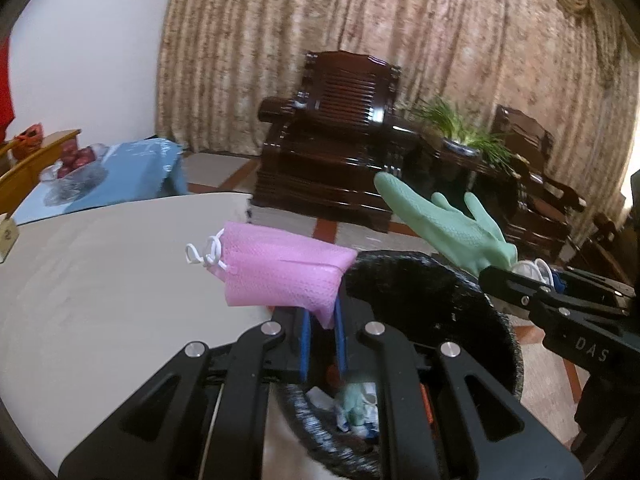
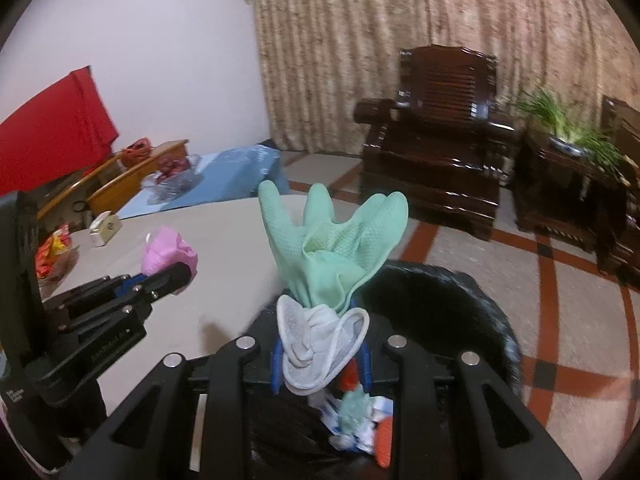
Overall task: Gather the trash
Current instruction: 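Carry the mask and glove with both tools over the black bin, then open both tools to drop the mask and glove into the bin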
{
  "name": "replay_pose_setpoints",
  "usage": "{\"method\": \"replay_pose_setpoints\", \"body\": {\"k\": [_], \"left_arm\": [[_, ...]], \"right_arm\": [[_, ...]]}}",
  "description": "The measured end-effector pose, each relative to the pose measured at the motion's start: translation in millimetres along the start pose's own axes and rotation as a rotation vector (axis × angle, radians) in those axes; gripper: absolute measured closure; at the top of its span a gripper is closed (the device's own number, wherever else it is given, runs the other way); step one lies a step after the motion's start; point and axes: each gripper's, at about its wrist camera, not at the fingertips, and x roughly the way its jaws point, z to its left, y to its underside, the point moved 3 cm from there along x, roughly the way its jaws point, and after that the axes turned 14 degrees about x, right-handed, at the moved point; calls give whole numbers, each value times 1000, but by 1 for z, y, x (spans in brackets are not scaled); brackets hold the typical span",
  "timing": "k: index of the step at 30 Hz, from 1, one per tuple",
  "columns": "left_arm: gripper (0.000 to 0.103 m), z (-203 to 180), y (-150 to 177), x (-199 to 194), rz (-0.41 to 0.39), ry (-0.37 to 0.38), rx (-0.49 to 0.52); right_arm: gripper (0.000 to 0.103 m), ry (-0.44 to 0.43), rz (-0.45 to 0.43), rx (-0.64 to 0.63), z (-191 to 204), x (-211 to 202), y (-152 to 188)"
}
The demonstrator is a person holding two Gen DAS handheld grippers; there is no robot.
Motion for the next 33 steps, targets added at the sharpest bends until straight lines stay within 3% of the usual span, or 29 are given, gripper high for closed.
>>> {"method": "replay_pose_setpoints", "body": {"k": [14,31,33], "left_arm": [[94,-63,12,63,61,122,71],[89,-66,19,91,97,158,67],[79,-65,20,92,100,163,65]], "right_arm": [[76,104,53,66,-64,14,19],[75,136,104,93,-97,39,32],[64,139,102,100,-99,40,33]]}}
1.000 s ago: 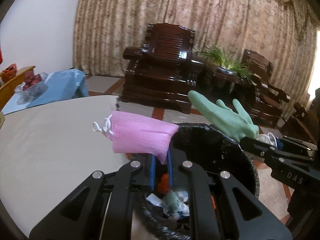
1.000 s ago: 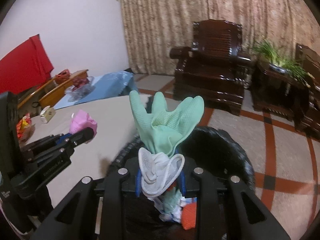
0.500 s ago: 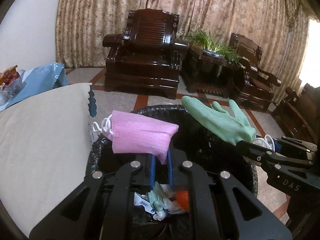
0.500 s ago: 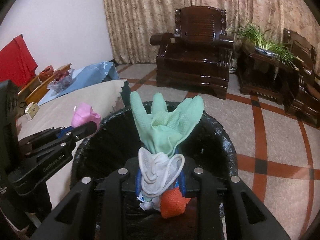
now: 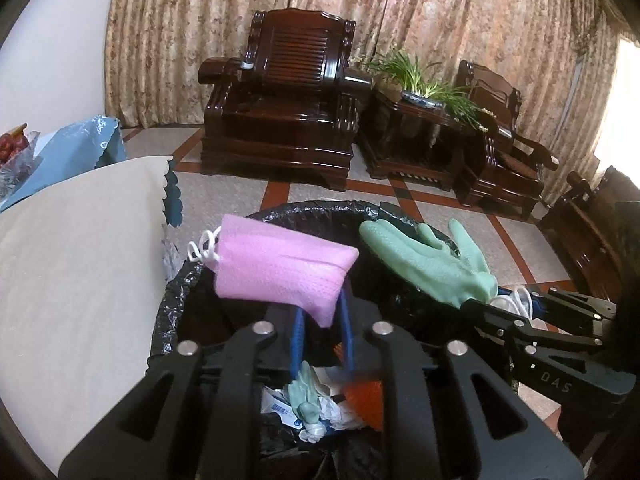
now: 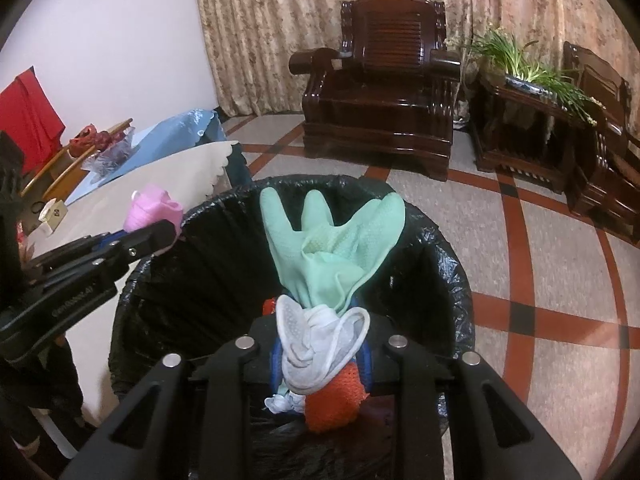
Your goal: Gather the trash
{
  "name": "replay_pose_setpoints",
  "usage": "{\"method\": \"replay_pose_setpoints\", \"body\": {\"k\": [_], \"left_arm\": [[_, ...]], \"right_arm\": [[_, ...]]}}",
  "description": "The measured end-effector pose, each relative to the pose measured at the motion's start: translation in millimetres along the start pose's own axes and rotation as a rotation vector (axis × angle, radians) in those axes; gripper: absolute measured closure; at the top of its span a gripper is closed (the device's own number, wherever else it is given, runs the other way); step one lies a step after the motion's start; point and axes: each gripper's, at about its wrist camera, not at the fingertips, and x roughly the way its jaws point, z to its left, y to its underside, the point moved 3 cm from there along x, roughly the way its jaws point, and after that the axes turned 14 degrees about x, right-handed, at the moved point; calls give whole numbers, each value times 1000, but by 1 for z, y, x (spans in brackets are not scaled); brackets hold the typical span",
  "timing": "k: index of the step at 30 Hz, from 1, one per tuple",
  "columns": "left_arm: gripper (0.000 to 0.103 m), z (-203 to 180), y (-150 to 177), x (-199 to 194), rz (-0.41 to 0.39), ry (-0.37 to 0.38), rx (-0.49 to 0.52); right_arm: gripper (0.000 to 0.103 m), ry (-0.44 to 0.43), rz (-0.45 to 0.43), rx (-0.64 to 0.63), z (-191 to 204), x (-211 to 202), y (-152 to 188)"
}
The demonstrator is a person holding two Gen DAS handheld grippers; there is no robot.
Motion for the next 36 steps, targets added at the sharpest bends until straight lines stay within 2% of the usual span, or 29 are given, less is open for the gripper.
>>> {"method": "replay_pose_setpoints", "body": {"k": [1,2,4,7,9,12,14,24,36], "left_arm": [[64,0,-1,0,0,2,-3],[56,1,0,-1,-6,3,-11],[46,3,-1,-1,-10,7,-18],[34,5,-1,-7,-15,8,-22],[25,8,-2,-13,-22,1,-26],[18,15,-4,-26,-35,-14,-36],[13,21,-5,-37,-39,-34,-41],[10,42,2,-100,-29,-147,-57],[7,42,5,-166,-40,-224,-89]], "right_arm": [[60,4,-3,4,-2,0,0],[57,9,-8,4,-2,-1,0],[46,24,-20,3,-4,-3,-1],[29,36,-42,12,-7,-8,-4],[13,49,-60,14,-7,-13,-6],[6,31,-64,31,-7,-20,-10],[6,18,-64,41,-3,-25,-13],[6,-60,-73,5,34,-61,-16],[6,-115,-88,-65,80,-100,-4]]}}
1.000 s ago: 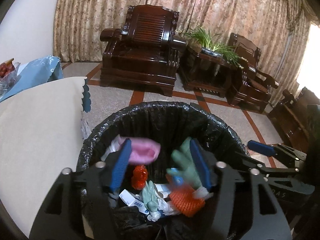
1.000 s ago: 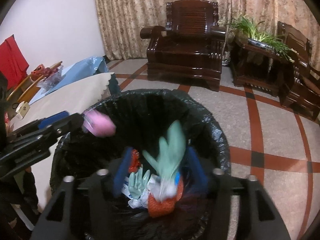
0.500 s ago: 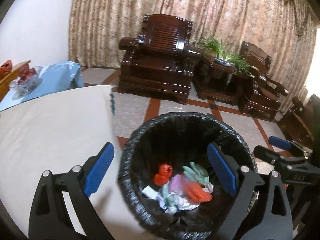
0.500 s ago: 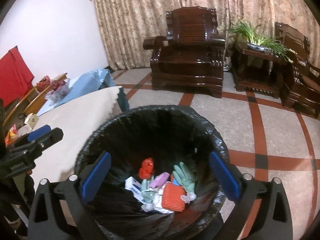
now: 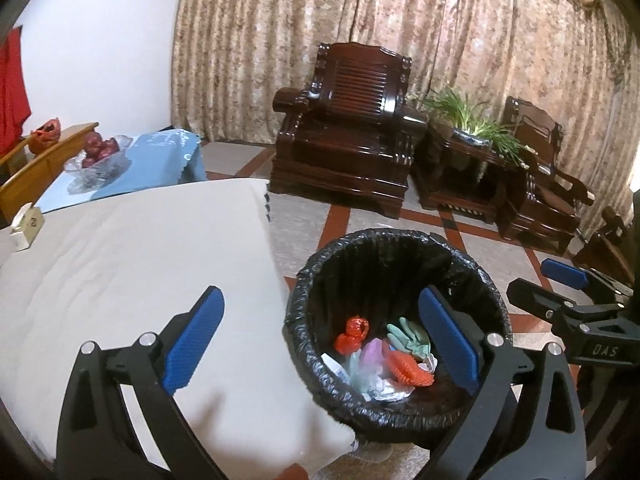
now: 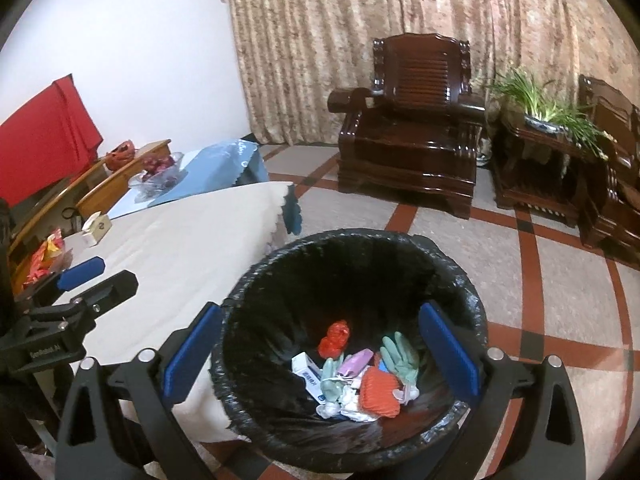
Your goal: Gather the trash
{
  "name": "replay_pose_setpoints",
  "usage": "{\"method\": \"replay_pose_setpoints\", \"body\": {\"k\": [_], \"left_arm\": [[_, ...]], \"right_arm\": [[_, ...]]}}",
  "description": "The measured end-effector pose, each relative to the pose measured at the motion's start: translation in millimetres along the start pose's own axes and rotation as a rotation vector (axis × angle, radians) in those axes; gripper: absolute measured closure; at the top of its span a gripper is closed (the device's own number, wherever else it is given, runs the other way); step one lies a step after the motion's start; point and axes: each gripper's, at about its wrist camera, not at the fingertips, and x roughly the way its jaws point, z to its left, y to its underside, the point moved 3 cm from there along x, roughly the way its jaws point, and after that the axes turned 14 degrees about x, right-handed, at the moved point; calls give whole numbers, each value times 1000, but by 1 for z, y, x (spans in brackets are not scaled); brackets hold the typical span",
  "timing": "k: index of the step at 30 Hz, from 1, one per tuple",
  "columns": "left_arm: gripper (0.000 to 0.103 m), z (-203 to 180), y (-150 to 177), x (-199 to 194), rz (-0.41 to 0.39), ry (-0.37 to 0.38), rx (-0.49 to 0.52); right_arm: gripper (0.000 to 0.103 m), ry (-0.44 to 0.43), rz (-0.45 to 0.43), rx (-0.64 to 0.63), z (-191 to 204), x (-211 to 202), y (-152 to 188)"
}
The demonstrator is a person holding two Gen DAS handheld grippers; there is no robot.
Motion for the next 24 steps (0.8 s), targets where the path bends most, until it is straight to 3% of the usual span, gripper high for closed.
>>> {"method": "replay_pose_setpoints", "body": {"k": [11,24], "left_arm": [[6,12,1,-44,-21,-79,-4],[6,16,-5,-67,-52,-109,-7]], "right_arm": [[6,-37,-26,-30,25,-24,-1],[6,-63,-67,-70,45,-39,-8]]}}
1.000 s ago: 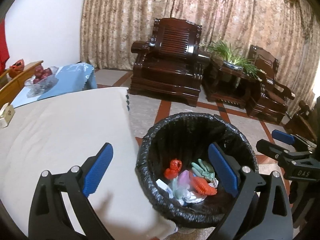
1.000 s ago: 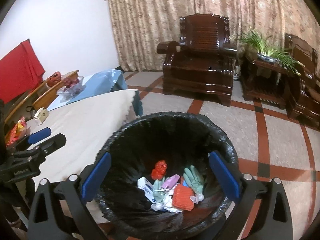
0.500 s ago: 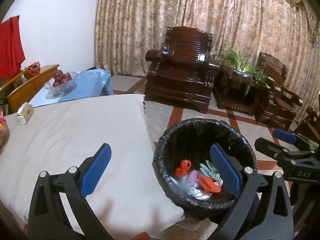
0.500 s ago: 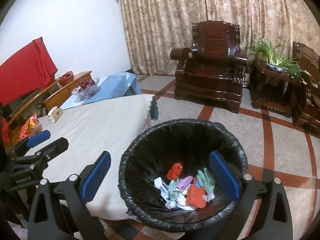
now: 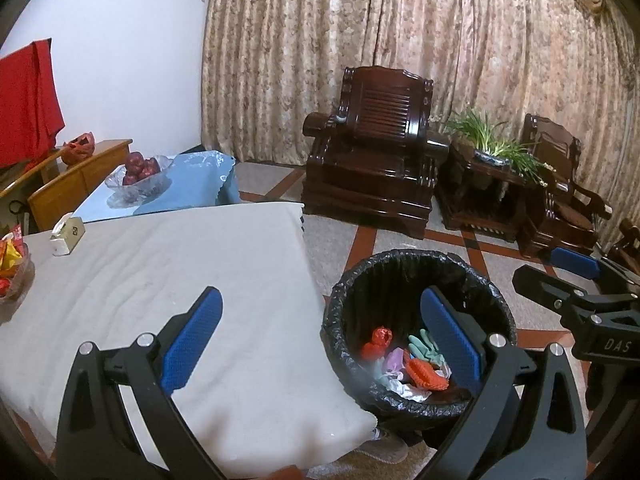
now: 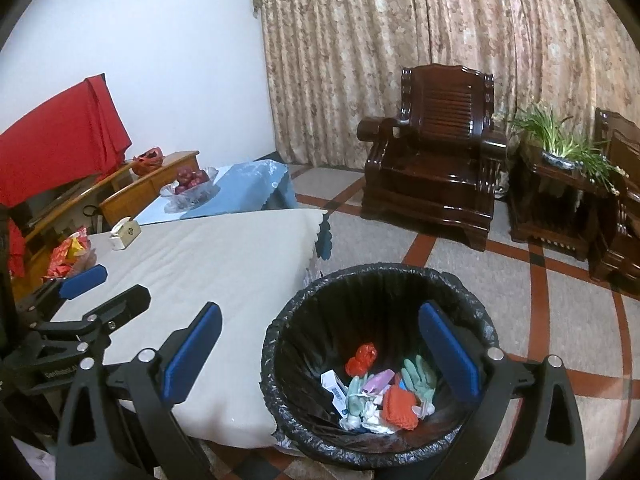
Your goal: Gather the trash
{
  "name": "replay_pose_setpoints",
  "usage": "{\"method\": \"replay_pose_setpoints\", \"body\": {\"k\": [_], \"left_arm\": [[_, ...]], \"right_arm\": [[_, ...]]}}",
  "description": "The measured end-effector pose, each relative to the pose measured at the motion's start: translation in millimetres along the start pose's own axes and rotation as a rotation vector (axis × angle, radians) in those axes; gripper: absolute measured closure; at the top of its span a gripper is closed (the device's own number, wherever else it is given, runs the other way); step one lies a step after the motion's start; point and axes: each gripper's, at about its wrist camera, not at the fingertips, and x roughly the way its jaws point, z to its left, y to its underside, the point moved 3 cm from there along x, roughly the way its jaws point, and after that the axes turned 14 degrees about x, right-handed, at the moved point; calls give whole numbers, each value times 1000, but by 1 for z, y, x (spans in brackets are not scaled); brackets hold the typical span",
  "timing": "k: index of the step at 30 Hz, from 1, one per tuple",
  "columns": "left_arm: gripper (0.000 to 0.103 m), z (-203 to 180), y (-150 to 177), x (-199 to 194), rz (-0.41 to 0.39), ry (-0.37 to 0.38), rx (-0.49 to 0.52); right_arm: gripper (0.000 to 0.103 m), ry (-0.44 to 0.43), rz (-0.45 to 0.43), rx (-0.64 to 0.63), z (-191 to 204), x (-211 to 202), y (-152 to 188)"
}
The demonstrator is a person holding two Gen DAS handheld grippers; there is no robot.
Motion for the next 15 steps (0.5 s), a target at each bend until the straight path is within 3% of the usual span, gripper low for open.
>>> {"method": "replay_pose_setpoints", "body": {"k": [15], "left_arm": [[6,0,1,-4,-11,-4,6]], "right_arm": [[6,-1,-1,-18,8,-1,3]]}}
